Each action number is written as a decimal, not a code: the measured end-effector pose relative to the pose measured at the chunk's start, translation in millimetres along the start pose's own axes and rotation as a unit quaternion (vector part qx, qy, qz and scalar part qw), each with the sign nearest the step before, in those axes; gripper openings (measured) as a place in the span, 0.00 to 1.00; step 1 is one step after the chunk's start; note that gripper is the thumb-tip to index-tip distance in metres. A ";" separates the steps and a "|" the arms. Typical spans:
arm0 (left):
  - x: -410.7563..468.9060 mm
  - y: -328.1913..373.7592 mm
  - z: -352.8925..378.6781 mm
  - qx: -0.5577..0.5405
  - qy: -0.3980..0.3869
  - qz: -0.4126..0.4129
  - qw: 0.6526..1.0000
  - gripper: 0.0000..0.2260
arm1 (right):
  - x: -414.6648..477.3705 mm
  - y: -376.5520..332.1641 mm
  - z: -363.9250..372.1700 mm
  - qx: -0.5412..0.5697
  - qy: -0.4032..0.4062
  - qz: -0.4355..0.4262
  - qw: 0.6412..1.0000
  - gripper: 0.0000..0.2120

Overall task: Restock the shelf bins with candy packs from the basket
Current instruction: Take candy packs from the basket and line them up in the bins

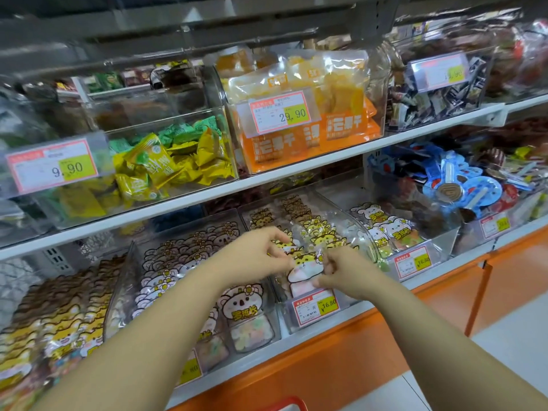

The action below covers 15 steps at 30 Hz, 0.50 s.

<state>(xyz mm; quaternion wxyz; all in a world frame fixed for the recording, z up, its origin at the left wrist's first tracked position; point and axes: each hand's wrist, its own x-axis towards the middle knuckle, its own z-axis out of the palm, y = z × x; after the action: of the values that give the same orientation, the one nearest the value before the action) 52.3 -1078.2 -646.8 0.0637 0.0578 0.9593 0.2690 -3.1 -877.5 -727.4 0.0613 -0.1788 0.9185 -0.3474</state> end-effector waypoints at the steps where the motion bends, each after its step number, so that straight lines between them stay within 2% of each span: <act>1: 2.4 0.5 6.3 0.051 -0.004 0.003 0.999 0.18 | 1.4 -2.4 1.7 -0.017 -0.001 0.002 1.000 0.18; 4: 10.8 0.6 33.3 0.235 0.016 0.027 0.972 0.08 | 3.1 -2.9 4.2 -0.031 -0.004 -0.001 1.000 0.17; 9: 17.0 5.1 35.2 0.336 0.046 0.052 0.939 0.04 | 3.0 2.0 -3.6 0.088 0.043 -0.048 0.994 0.10; 13: 14.7 3.8 29.5 0.300 0.048 0.070 0.950 0.05 | -2.4 -5.0 -8.9 0.051 0.061 -0.076 0.994 0.08; 15: 8.5 3.3 17.8 0.196 0.141 0.081 0.967 0.07 | -7.3 -14.8 -21.0 0.096 0.113 -0.100 0.984 0.08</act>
<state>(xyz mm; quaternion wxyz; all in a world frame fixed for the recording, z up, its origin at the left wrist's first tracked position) 46.9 -1065.1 -661.0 -0.1067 0.1080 0.9847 0.0859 2.9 -872.2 -702.0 -0.0611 -0.2222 0.8594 -0.4564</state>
